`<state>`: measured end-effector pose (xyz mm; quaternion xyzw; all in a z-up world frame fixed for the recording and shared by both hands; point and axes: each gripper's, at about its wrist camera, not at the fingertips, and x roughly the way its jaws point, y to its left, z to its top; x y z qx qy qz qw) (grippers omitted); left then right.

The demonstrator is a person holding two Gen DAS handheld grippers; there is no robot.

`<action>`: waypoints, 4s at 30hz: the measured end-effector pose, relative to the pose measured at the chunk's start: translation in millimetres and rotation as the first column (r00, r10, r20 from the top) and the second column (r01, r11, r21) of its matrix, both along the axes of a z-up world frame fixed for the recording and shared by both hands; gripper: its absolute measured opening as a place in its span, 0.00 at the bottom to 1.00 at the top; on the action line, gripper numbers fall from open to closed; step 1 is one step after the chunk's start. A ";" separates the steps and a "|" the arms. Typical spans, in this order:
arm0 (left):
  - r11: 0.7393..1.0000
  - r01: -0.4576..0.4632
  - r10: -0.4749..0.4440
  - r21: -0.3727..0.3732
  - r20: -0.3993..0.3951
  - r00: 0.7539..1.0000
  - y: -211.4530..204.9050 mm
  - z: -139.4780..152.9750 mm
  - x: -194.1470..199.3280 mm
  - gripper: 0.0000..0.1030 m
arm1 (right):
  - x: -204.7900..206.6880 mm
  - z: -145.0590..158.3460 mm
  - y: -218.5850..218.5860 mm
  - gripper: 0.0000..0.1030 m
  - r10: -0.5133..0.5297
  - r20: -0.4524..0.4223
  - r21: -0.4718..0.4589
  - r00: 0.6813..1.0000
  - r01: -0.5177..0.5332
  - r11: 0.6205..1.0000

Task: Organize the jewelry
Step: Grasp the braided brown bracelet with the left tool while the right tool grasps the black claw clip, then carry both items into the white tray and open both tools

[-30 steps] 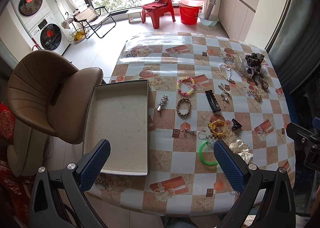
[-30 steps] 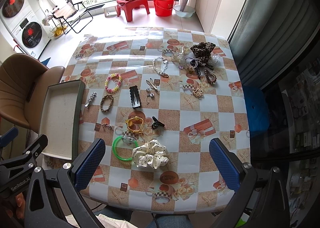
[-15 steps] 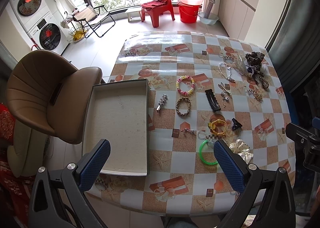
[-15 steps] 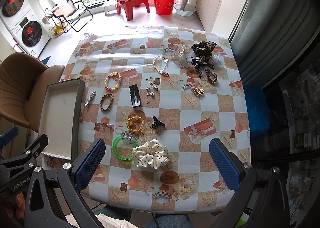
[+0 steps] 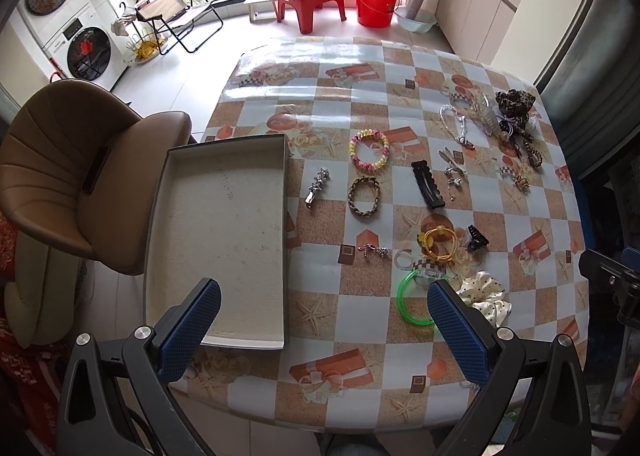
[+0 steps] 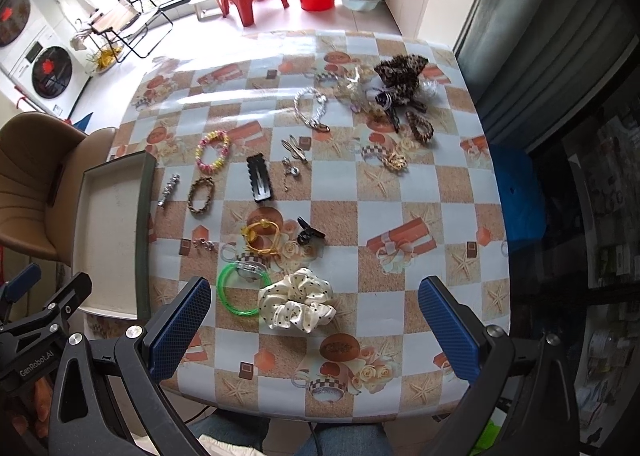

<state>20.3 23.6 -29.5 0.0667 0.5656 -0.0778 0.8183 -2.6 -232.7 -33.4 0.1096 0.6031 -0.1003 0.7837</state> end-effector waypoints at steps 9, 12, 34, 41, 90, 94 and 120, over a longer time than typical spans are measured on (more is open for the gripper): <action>1.000 0.000 0.000 -0.010 -0.072 0.997 -14.7 -42.7 31.4 1.00 | 12.8 -49.7 -9.6 1.00 -0.001 -0.094 0.025 0.996 0.004 1.000; 1.000 -0.004 0.002 -0.018 -0.091 0.996 -20.7 -59.3 45.3 1.00 | 18.6 -71.4 -10.2 1.00 0.026 -0.120 0.033 0.992 -0.022 0.999; 0.999 0.042 -0.042 -0.001 -0.095 0.995 -76.3 -181.6 132.0 0.96 | 71.3 -190.3 2.1 0.75 0.280 -0.118 0.036 0.953 -0.277 0.960; 0.999 0.033 -0.034 -0.031 -0.050 0.998 -85.3 -190.6 135.8 0.88 | 68.8 -191.6 8.9 0.61 0.295 -0.042 -0.015 0.955 -0.296 0.955; 0.961 -0.266 0.271 -0.081 0.066 0.960 143.8 -128.6 134.6 0.14 | 199.7 -110.5 192.4 0.23 0.321 0.192 0.311 0.927 -0.368 0.876; 0.957 -0.282 0.285 -0.064 0.049 0.957 156.8 -148.1 149.4 0.14 | 223.1 -125.2 229.3 0.23 0.351 0.189 0.313 0.917 -0.395 0.864; 0.954 -0.298 0.298 0.038 0.007 0.955 156.4 -181.3 163.1 0.15 | 260.1 -181.7 263.3 0.36 0.355 0.105 0.279 0.929 -0.370 0.886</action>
